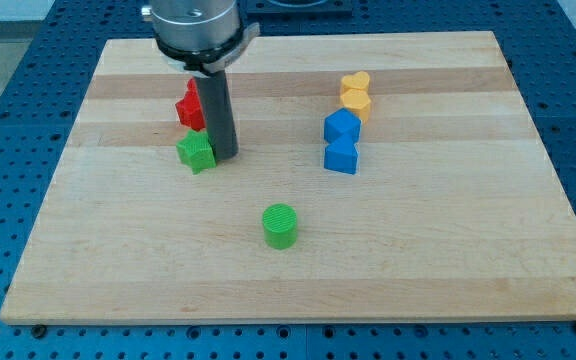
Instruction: Push the green star into red star
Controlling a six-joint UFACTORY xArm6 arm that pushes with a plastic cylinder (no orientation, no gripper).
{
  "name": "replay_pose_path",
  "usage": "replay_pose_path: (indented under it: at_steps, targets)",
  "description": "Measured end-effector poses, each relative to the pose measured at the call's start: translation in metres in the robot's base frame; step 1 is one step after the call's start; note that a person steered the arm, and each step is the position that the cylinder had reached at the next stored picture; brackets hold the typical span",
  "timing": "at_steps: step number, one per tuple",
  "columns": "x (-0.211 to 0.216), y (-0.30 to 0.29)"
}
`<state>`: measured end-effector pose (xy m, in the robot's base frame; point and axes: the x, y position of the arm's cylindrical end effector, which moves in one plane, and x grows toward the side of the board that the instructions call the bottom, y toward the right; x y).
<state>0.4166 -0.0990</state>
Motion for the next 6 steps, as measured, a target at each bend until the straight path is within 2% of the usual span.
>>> replay_pose_path:
  at_steps: [1,2,3,4,5,6]
  targets:
    - [0.003,0.022]
    - [0.028,0.042]
    - [0.046,0.018]
    - [0.036,-0.020]
    - [0.000,-0.041]
    - [-0.004,-0.043]
